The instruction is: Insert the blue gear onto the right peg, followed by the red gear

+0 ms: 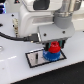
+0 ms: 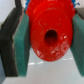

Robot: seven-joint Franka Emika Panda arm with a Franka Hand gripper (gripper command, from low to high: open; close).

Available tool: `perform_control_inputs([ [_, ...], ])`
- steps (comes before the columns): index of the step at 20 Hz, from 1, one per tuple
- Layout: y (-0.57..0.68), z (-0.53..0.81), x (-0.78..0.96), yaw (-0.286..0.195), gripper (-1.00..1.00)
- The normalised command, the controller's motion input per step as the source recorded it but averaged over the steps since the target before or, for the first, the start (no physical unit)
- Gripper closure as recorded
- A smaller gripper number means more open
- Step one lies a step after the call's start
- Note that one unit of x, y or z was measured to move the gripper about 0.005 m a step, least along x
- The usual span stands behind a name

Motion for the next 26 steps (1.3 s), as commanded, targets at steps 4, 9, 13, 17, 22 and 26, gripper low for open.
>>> perform_control_inputs([
  [4, -0.01, 0.23, 0.00, 0.000, 1.00],
  [9, -0.08, 0.16, 0.02, 0.000, 1.00],
  [13, -0.12, -0.15, 0.19, 0.000, 1.00],
  [17, -0.13, -0.15, 0.22, 0.000, 1.00],
  [22, -0.11, -0.18, 0.23, 0.000, 1.00],
  [26, 0.00, -0.21, 0.22, 0.000, 1.00],
])
